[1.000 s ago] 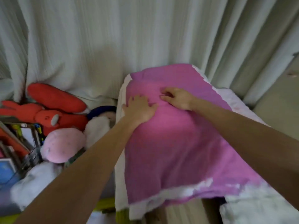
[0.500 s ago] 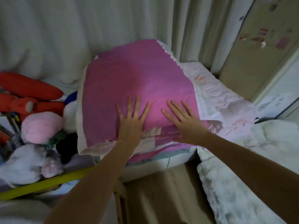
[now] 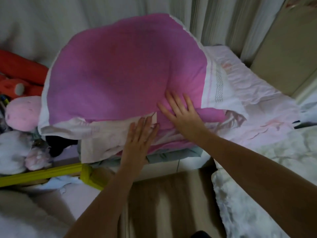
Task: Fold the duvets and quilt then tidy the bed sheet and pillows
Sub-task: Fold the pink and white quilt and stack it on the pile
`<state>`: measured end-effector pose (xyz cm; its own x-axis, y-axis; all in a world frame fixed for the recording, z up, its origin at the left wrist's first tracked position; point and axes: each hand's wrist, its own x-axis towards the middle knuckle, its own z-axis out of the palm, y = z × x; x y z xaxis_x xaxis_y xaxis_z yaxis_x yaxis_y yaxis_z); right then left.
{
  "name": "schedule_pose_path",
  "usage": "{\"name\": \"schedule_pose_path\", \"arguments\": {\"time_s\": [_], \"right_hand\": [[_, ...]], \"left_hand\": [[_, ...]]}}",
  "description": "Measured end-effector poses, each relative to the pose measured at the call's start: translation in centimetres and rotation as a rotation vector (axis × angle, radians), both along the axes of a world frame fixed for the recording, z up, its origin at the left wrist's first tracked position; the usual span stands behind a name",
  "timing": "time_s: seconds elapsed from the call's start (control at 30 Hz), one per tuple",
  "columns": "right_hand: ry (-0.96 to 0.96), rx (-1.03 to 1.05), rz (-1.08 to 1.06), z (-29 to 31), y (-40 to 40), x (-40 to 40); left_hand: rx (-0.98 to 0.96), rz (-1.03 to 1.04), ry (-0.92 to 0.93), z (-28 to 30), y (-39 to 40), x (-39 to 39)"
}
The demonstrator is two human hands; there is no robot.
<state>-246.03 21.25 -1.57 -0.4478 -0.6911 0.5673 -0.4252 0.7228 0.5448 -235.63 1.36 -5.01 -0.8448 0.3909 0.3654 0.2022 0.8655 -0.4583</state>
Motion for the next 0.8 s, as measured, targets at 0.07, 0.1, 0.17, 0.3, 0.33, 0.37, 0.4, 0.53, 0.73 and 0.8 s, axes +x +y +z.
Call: {"name": "schedule_pose_path", "arguments": {"time_s": [0.07,0.1,0.17,0.3,0.33,0.37,0.4,0.53,0.73,0.8], "right_hand": [[0.036,-0.061,0.024,0.1,-0.3,-1.0],[0.051,-0.084,0.037,0.1,-0.3,-1.4],[0.05,-0.124,0.051,0.6,-0.1,-1.8],[-0.052,-0.159,0.027,3.8,0.2,-2.9],[-0.075,-0.159,0.039,5.2,0.1,-3.3],[-0.121,-0.157,0.037,6.4,0.2,-3.8],[-0.176,-0.157,0.025,8.1,0.2,-4.2],[-0.292,-0.088,-0.052,13.9,-0.5,-6.8],[-0.301,-0.113,-0.058,16.3,-1.2,-10.4],[-0.328,-0.133,-0.032,16.0,-1.1,-10.6]], "left_hand": [[-0.001,0.042,0.048,-1.0,-0.2,-2.0],[-0.003,0.036,0.074,-1.1,-0.3,-3.2],[-0.01,-0.018,0.122,-0.2,-0.9,-5.5],[-0.055,-0.065,0.181,4.8,-1.2,-8.8],[-0.046,-0.068,0.196,6.2,-1.1,-9.5],[-0.034,-0.066,0.204,7.1,-1.0,-10.1],[-0.03,-0.049,0.208,8.3,-1.0,-10.7],[-0.025,-0.014,0.265,12.5,-1.4,-14.1],[0.029,-0.112,0.341,16.8,-2.7,-18.2],[0.055,-0.194,0.309,17.8,-3.3,-18.7]]}}
